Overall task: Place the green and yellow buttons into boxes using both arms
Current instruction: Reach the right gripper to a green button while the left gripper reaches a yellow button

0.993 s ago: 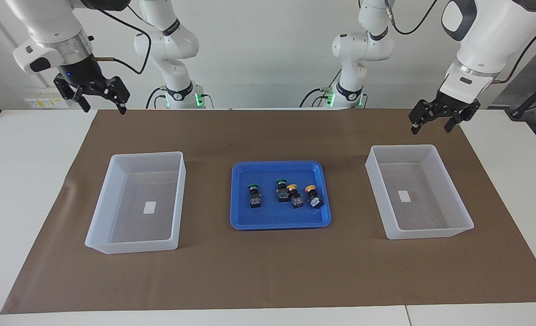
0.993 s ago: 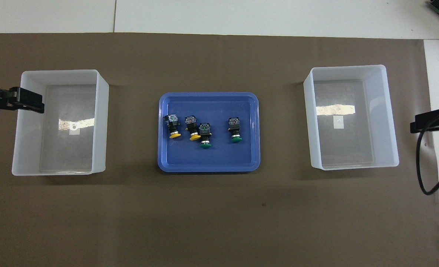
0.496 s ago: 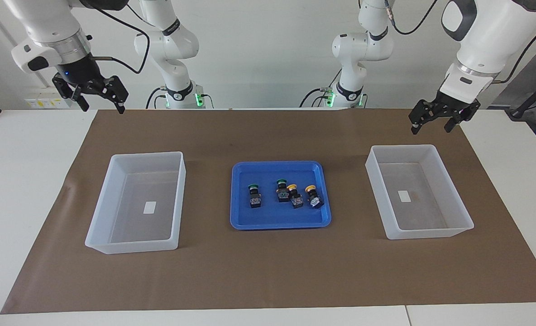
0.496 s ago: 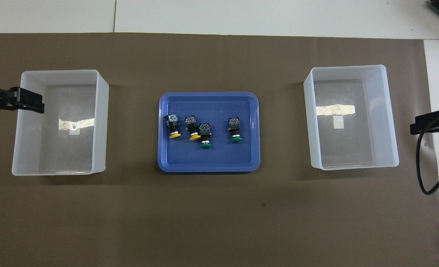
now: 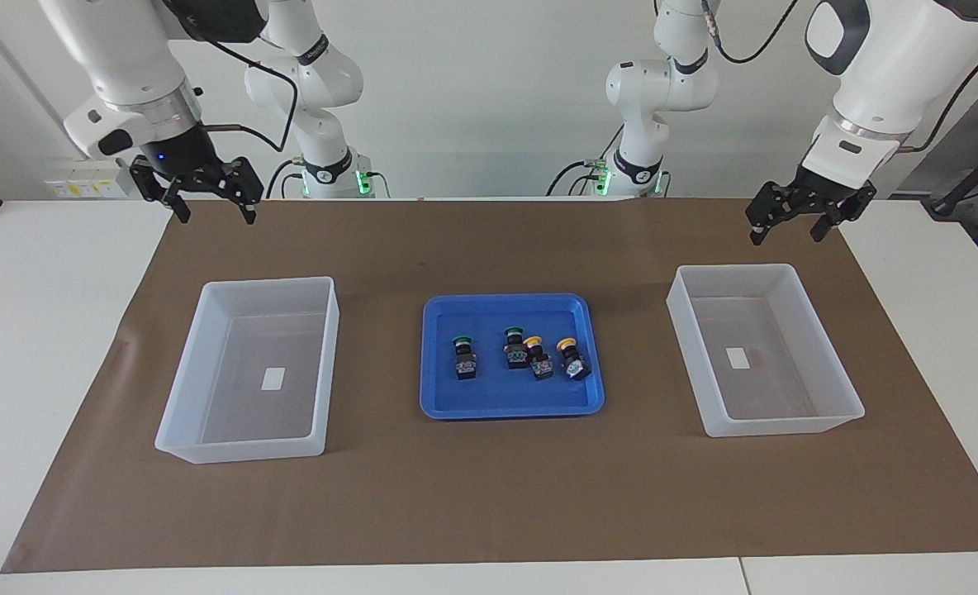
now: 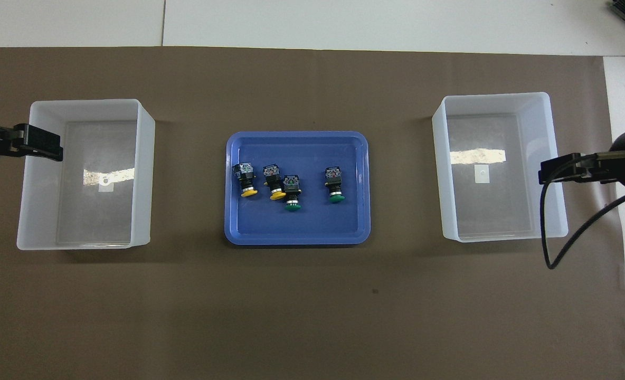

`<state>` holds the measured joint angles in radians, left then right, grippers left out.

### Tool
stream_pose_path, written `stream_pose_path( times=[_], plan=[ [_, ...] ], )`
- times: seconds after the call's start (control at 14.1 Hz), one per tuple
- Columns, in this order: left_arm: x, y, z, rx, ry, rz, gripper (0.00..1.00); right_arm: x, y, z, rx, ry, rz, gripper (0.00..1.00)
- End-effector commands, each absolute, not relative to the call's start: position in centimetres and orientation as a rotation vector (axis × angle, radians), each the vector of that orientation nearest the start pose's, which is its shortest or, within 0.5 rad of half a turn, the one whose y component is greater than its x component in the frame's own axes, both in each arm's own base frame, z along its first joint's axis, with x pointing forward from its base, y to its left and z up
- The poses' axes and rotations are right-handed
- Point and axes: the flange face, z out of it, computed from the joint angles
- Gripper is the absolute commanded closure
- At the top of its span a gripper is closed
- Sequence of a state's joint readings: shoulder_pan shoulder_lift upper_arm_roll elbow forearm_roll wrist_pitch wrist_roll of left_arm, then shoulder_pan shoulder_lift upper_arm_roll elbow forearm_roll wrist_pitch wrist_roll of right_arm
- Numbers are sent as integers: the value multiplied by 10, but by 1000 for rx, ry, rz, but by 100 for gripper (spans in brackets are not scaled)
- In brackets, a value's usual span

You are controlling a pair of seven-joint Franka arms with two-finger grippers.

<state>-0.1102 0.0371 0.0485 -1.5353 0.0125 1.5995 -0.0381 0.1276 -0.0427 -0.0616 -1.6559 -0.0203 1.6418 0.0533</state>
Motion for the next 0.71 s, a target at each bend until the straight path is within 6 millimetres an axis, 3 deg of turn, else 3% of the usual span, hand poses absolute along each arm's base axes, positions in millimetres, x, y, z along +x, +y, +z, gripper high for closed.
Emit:
stream_pose_path(
  times=[0.0, 0.21, 0.43, 0.64],
  plan=[
    [556, -34, 620, -3132, 22, 8, 0, 563, 82, 591, -3152, -47, -81, 0],
    [556, -39, 621, -3132, 22, 1, 0, 581, 157, 545, -3131, 49, -86, 0],
    [552, -56, 625, -3134, 74, -18, 0, 597, 227, 488, -3104, -39, -135, 0],
    [548, -81, 620, -3133, 156, -15, 0, 602, 272, 442, -3086, -96, -193, 0]
  ],
)
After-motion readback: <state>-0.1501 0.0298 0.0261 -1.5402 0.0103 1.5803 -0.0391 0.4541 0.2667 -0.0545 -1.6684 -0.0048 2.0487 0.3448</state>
